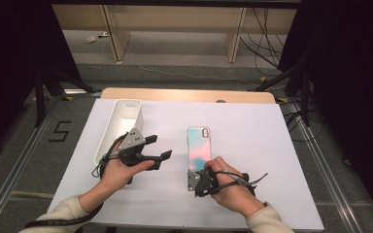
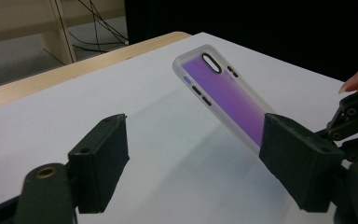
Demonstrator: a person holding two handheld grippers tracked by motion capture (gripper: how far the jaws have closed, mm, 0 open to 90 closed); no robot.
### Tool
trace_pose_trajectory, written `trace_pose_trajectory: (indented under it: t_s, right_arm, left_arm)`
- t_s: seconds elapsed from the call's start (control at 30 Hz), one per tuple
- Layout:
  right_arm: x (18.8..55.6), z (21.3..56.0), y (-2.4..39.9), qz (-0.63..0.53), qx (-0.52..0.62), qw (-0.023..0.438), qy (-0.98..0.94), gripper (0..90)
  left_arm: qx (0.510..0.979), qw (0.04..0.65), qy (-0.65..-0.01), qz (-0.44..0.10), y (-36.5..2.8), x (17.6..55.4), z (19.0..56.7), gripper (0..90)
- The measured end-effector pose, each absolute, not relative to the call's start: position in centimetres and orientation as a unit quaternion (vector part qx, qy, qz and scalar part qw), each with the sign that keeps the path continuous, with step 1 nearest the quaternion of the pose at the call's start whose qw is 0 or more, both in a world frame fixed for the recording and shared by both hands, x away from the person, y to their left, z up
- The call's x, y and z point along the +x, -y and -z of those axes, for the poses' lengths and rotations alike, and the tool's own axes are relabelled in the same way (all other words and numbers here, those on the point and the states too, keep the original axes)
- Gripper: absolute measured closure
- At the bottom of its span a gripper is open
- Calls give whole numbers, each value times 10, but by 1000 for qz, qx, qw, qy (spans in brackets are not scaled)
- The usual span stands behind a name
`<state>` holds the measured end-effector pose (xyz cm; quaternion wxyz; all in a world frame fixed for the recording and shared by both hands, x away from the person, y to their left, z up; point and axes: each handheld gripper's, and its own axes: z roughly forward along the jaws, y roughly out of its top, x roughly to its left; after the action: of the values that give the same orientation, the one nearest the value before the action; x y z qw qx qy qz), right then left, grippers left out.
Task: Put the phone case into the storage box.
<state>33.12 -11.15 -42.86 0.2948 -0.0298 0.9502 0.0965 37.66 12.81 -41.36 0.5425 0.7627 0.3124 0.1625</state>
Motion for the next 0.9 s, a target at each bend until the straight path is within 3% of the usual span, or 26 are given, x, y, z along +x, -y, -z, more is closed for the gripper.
trace_pose_trajectory:
  t_s: [0.57, 0.9]
  right_arm:
    - [337, 422, 113, -180, -27, 311, -933, 891]
    - [335, 423, 101, -175, -34, 322, -930, 891]
  left_arm:
    - [752, 555, -322, -151, -122, 387, 408, 245]
    - [749, 554, -330, -152, -112, 396, 397, 303]
